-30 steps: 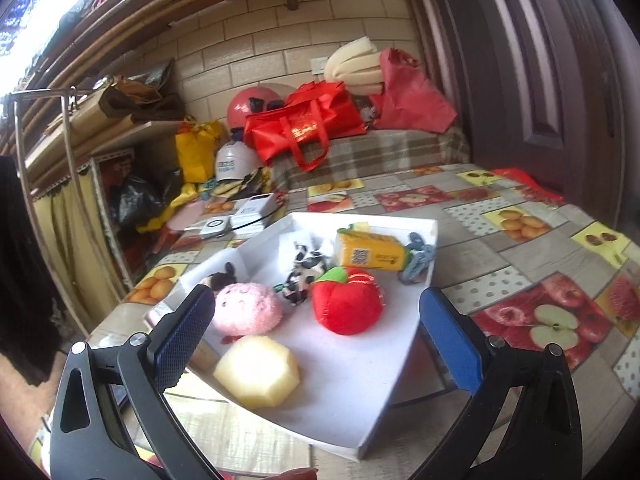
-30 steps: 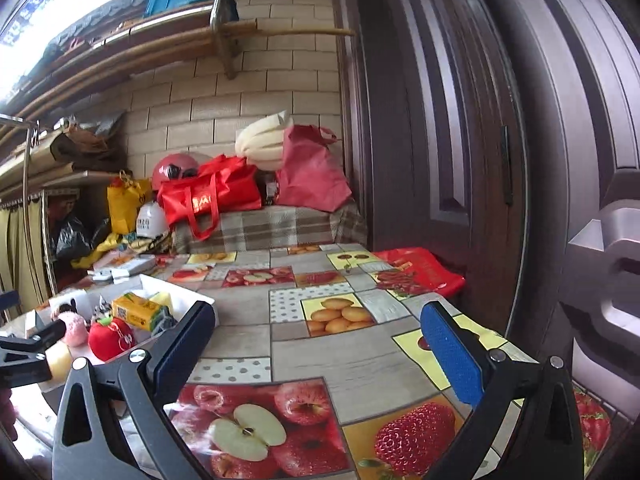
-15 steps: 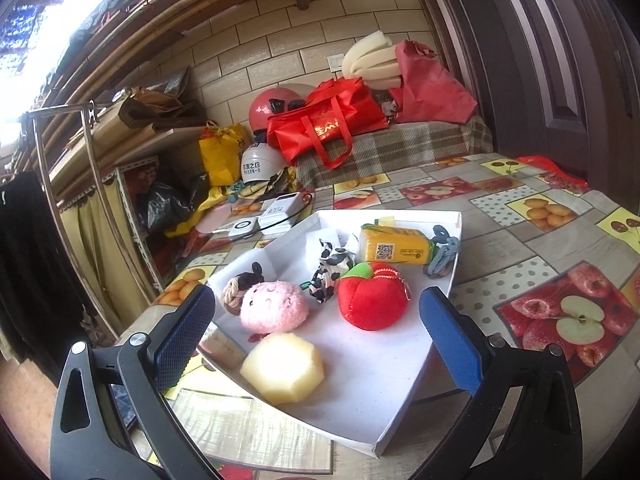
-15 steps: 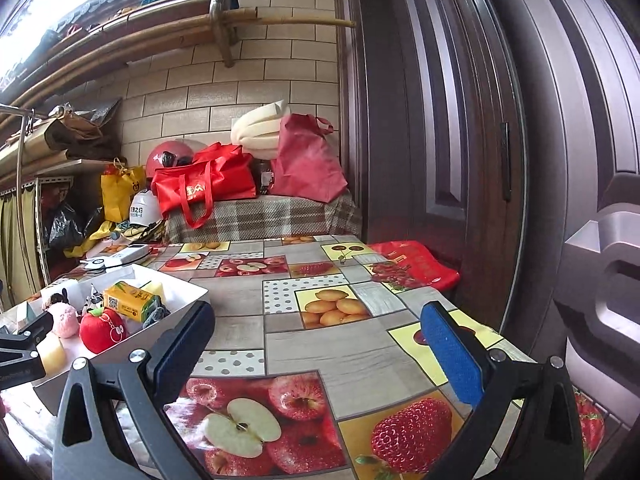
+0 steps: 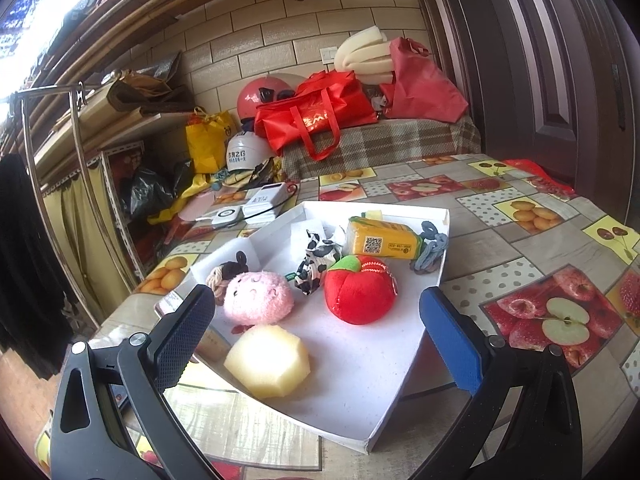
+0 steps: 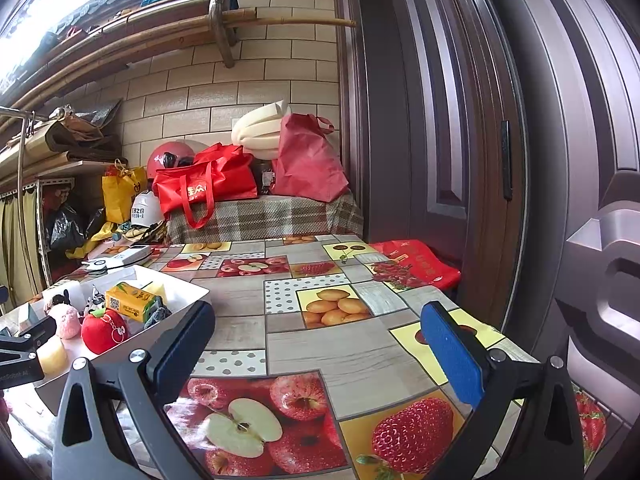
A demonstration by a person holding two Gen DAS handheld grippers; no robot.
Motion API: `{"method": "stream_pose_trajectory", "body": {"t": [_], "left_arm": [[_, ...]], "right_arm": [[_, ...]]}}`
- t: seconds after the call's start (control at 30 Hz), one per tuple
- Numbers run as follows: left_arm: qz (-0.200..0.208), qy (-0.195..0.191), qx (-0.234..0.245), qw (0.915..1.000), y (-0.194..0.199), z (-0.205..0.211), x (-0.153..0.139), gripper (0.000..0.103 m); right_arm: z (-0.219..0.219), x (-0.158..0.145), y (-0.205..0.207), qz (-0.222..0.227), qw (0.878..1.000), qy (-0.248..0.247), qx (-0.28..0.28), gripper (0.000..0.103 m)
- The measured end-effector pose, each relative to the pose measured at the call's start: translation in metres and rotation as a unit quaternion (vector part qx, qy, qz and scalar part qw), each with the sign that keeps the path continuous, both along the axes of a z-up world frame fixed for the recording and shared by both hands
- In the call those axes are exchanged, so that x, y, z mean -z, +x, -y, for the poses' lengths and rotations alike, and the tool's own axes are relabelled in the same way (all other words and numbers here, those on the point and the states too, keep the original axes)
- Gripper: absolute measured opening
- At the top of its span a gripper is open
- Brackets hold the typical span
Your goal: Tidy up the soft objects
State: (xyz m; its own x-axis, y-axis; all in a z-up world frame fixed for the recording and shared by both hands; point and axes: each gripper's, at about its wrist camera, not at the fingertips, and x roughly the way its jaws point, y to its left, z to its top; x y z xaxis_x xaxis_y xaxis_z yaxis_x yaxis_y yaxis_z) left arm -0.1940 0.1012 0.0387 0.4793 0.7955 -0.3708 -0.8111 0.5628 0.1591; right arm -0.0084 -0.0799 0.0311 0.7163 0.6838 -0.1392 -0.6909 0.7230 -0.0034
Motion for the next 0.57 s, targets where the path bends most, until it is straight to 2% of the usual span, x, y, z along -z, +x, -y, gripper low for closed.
{"method": "stream_pose_trajectory", "body": {"t": [0.57], "left_arm": [[0.006, -0.012, 0.006, 0.9999, -0.0022, -0.0045, 0.0026, 0.103]], "right_arm": [[-0.0006, -0.0007, -0.0011, 0.0, 1.0, -0.002, -0.004, 0.103]]}}
